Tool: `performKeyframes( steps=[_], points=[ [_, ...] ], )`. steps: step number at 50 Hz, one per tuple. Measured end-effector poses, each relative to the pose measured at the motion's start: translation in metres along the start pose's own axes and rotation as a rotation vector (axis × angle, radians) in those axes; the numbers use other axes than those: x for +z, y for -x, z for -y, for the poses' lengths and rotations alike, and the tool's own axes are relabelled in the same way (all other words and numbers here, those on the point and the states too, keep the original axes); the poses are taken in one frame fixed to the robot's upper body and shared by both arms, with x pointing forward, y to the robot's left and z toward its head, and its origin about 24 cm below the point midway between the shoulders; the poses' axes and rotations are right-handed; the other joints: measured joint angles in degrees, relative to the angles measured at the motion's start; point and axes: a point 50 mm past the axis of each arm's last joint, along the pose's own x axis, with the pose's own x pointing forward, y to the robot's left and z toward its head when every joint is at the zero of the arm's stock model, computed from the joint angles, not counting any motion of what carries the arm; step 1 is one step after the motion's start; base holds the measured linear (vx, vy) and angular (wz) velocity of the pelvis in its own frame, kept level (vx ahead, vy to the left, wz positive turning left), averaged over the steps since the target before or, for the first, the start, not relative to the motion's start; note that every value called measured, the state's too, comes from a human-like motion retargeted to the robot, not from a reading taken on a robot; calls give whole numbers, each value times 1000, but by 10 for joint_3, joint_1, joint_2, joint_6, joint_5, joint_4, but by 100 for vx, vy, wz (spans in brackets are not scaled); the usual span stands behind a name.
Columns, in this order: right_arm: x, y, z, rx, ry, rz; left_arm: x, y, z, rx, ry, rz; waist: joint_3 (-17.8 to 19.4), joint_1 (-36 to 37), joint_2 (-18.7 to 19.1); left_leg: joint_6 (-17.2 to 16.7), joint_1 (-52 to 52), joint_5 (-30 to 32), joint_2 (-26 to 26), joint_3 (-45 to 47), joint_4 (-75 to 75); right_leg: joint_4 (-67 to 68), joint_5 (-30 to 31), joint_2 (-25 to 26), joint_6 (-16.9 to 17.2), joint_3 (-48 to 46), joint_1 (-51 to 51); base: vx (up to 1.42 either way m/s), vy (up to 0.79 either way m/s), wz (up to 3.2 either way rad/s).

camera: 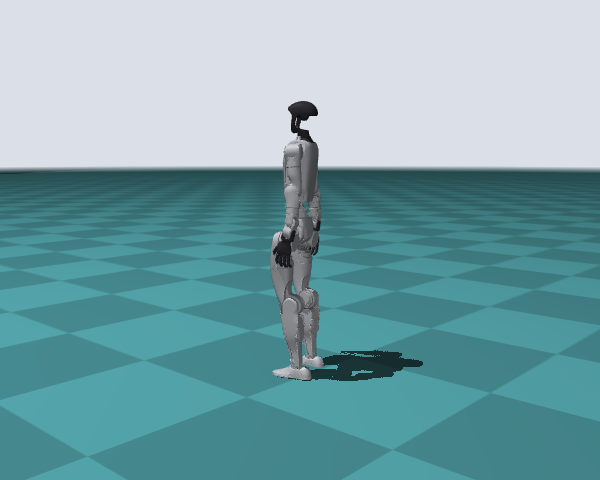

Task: Walk run

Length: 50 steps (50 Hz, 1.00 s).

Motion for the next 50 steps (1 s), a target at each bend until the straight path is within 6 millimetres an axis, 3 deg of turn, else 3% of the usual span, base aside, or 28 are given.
performKeyframes(
  steps=[50],
  points=[
    [0,0,-4,16,-16,13,2,0,2,-3,-11,8,5,4,-1,0,-4,-1,-1,2,4,2,3,0,-2,5,-7,0,0,0]
  ],
)
